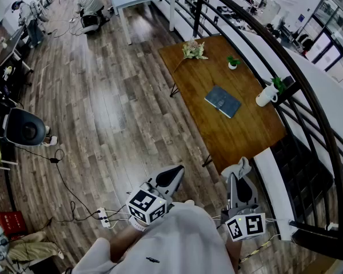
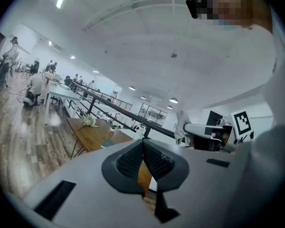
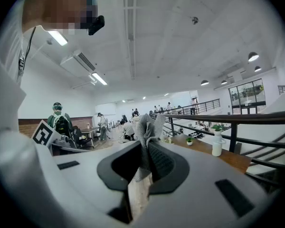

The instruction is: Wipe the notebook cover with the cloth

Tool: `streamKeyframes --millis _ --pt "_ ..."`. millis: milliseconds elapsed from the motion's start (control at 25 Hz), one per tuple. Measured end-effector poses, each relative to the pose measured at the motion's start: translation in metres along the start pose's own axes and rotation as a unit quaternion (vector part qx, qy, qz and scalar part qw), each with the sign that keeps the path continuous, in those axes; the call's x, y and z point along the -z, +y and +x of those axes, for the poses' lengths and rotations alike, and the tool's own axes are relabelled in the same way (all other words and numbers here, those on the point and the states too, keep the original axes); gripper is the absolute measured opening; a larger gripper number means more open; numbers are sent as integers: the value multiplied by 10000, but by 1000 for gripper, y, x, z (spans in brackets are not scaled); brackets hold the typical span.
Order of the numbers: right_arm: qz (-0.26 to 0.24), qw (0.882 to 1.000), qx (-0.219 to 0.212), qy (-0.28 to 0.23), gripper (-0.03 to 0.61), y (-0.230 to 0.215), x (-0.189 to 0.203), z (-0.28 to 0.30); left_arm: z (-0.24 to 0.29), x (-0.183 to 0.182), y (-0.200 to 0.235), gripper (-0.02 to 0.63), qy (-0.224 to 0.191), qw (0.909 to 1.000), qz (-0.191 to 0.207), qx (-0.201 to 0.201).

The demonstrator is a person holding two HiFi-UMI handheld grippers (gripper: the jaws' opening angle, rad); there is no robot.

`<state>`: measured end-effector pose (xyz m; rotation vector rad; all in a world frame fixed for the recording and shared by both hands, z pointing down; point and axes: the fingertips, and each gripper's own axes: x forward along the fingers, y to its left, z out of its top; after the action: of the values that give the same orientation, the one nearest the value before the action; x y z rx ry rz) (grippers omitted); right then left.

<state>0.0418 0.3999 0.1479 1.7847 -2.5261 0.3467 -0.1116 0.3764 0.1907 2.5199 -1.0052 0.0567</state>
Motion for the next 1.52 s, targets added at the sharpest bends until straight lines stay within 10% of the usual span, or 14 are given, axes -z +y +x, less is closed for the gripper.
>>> streamKeyframes --millis 920,1520 --pt "422 9976 -524 -159 40 -68 25 -87 28 45 -111 20 -41 9980 36 -627" --pt "294 9977 -574 -223 41 -82 4 34 86 0 -9 20 -245 9972 -182 -688"
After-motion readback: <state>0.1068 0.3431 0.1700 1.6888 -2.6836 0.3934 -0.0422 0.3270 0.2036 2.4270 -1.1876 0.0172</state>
